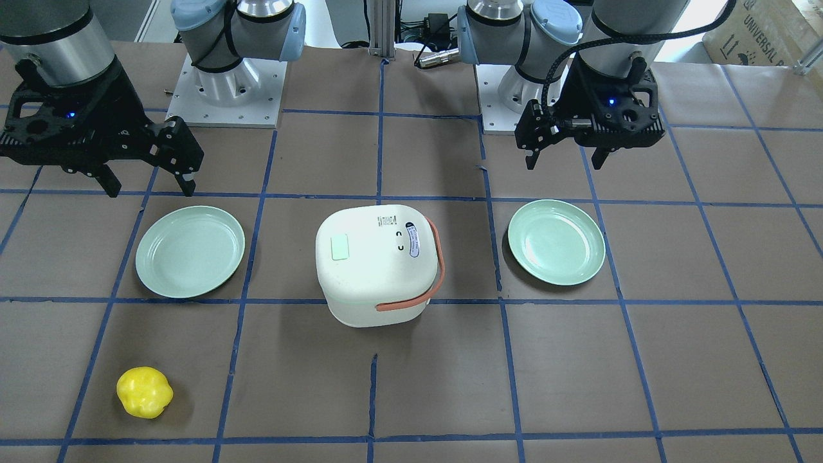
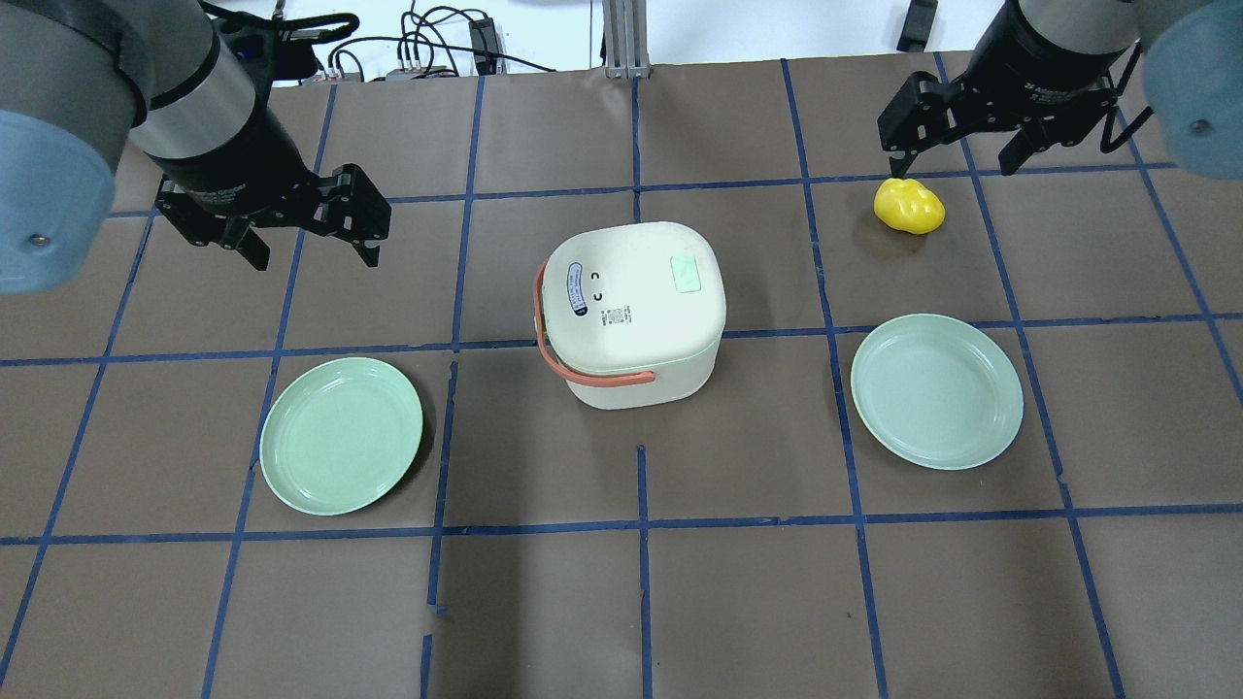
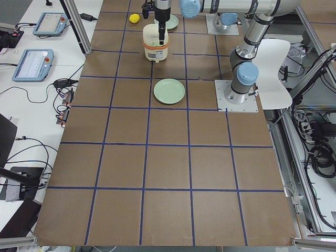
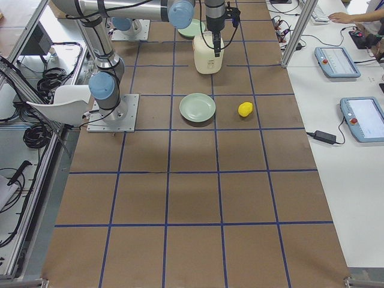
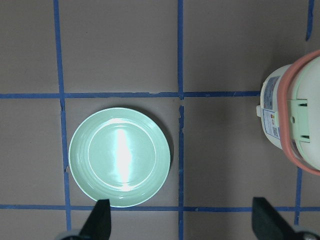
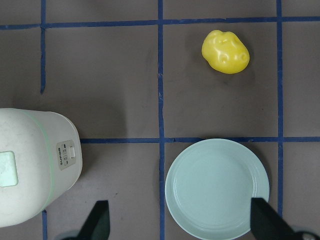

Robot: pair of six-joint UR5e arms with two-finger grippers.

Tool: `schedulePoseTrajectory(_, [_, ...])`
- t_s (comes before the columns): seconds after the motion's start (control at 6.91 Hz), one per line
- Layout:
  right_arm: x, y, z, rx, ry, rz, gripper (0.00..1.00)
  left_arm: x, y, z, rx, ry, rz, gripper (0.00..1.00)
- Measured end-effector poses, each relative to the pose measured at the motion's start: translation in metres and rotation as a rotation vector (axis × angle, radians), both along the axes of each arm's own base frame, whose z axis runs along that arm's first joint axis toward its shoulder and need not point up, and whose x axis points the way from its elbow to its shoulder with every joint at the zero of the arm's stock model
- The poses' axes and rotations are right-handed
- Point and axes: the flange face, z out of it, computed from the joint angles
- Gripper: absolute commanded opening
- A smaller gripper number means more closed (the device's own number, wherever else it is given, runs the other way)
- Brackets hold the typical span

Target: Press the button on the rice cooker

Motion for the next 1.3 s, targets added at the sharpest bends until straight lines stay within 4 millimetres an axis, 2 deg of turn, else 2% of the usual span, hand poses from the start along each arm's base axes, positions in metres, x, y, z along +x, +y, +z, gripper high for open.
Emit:
schedulePoseTrajectory(0.29, [-0.0002, 0.0002, -0.0007, 0.004, 0.001, 0.0, 0.98, 0.0, 0.0, 0.0001, 0.0, 0.0, 0.0, 1.0])
schedulePoseTrajectory(0.43, [-0.0002, 0.0004, -0.0011, 0.005, 0.002, 0.0, 0.87, 0.0, -0.0001, 0.0002, 0.0, 0.0, 0.0, 1.0])
schedulePoseTrajectory(0.72, [-0.0007, 0.0007, -0.002, 0.01, 0.001, 0.0, 0.47, 0.0, 0.0, 0.0001, 0.0, 0.0, 0.0, 1.0])
schedulePoseTrajectory(0.87, [-0.0008, 0.0012, -0.0022, 0.015, 0.001, 0.0, 0.17, 0.0, 0.0, 0.0, 0.0, 0.0, 0.0, 1.0])
schedulePoseTrajectory(1.16, [-0.0009, 0.0019, -0.0016, 0.017, -0.003, 0.002, 0.04, 0.0, 0.0, 0.0, 0.0, 0.0, 0.0, 1.0])
schedulePoseTrajectory(1.3, [0.001, 0.0028, -0.0004, 0.014, -0.012, 0.006, 0.03, 0.0, 0.0, 0.0, 0.0, 0.0, 0.0, 1.0])
